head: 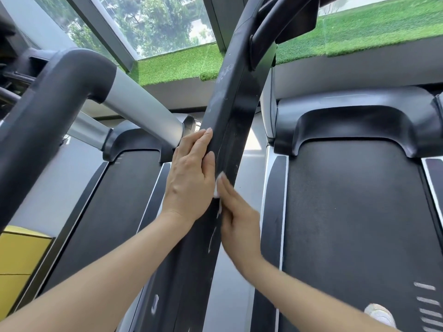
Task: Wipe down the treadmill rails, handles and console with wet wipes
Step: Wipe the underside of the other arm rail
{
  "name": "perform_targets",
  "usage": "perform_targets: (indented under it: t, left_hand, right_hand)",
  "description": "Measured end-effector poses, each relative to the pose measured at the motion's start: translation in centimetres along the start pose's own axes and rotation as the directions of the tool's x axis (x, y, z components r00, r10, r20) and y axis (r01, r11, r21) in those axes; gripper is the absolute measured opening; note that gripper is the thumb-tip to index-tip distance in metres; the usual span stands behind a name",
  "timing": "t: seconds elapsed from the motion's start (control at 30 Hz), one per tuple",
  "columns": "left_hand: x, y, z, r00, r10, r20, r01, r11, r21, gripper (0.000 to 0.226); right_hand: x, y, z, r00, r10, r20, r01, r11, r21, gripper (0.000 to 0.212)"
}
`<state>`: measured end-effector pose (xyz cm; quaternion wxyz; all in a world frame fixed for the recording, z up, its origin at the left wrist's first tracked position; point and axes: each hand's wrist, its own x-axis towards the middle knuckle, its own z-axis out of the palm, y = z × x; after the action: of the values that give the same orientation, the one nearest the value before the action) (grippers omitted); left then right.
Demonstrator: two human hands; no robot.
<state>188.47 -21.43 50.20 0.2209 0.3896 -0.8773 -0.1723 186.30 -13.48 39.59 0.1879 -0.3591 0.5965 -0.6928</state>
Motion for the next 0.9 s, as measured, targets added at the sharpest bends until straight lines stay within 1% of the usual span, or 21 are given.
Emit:
perform_targets:
  t: [0.07, 0.17, 0.23, 0.33, 0.4, 0.43, 0.47, 0.5, 0.53, 0.6, 0.63, 0.7, 0.73, 0.77, 0.83, 0.9]
  left_hand:
    - [0.0, 0.1, 0.0, 1.000, 0.001, 0.005, -0.001, 1.000, 0.008, 0.041]
    - [0.0, 0.1, 0.0, 1.000, 0.001, 0.001, -0.001, 1.000, 0.024, 0.041]
    - [-0.1, 0.2, 0.0, 1.000, 0.000, 0.002, 0.000, 0.999, 0.033, 0.041]
    - [-0.1, 0.2, -0.1, 1.000, 0.002, 0.007, -0.003, 0.999, 0.036, 0.041]
    - [0.0, 0.1, 0.0, 1.000, 0.009, 0.002, -0.009, 0.999, 0.033, 0.041]
    - [0.0, 0.1, -0.1, 1.000, 0.007, 0.001, -0.007, 0.999, 0.031, 0.041]
    - [0.0, 0.1, -0.1, 1.000, 0.002, 0.002, -0.002, 1.000, 0.028, 0.041]
    - [0.0, 0.1, -0.1, 1.000, -0.003, 0.006, 0.003, 1.000, 0.027, 0.041]
    - [0.0, 0.1, -0.1, 1.000, -0.005, 0.010, 0.005, 1.000, 0.030, 0.041]
    - [-0.1, 0.2, -0.1, 1.000, 0.004, 0.009, -0.004, 0.999, 0.042, 0.041]
    - [-0.1, 0.2, -0.1, 1.000, 0.008, 0.007, -0.008, 0.999, 0.044, 0.041]
    - [-0.1, 0.3, -0.1, 1.000, 0.004, 0.005, -0.005, 0.999, 0.042, 0.041]
    - [-0.1, 0.4, -0.1, 1.000, 0.003, 0.006, -0.003, 0.999, 0.043, 0.041]
    - [0.0, 0.4, -0.1, 1.000, 0.004, 0.006, -0.004, 0.999, 0.045, 0.041]
    - [0.0, 0.3, -0.1, 1.000, 0.009, 0.004, -0.009, 0.999, 0.041, 0.041]
    - [0.0, 0.3, -0.2, 1.000, 0.007, 0.003, -0.008, 1.000, 0.030, 0.041]
  right_hand:
    - [-0.4, 0.4, -0.1, 1.000, 0.018, -0.006, -0.018, 1.000, -0.013, 0.053]
    - [5.0, 0.9, -0.4, 0.985, 0.122, -0.122, -0.131, 0.989, -0.065, 0.034]
    - [9.2, 1.1, -1.0, 0.961, 0.243, -0.133, -0.249, 0.968, -0.034, 0.028]
    - [9.9, 0.4, -1.0, 0.937, 0.315, -0.149, -0.315, 0.949, 0.025, 0.029]
    - [6.5, -0.7, -0.8, 0.952, 0.278, -0.126, -0.272, 0.960, 0.066, 0.030]
    - [3.9, -1.1, -0.5, 0.966, 0.240, -0.096, -0.234, 0.970, 0.072, 0.035]
    - [1.3, -1.3, -0.2, 0.973, 0.226, -0.055, -0.218, 0.969, 0.119, 0.040]
    - [-0.8, -1.5, -0.1, 0.974, 0.225, -0.013, -0.220, 0.963, 0.157, 0.042]
    - [-1.7, -1.3, 0.0, 0.973, 0.231, -0.005, -0.227, 0.962, 0.149, 0.042]
    - [-0.3, -0.6, -0.2, 0.973, 0.228, -0.044, -0.226, 0.973, 0.042, 0.040]
    - [1.3, 0.0, -0.2, 0.968, 0.241, -0.076, -0.241, 0.971, 0.004, 0.035]
    - [5.4, 0.9, -0.6, 0.930, 0.349, -0.111, -0.353, 0.936, -0.012, 0.026]
    - [7.0, 1.4, -0.9, 0.912, 0.390, -0.124, -0.396, 0.918, -0.022, 0.027]
    - [7.9, 1.6, -1.0, 0.907, 0.401, -0.132, -0.409, 0.911, -0.044, 0.028]
    - [7.1, 0.7, -1.0, 0.907, 0.414, -0.080, -0.419, 0.906, -0.064, 0.029]
    - [3.5, -0.6, -0.8, 0.911, 0.411, -0.023, -0.411, 0.912, 0.010, 0.032]
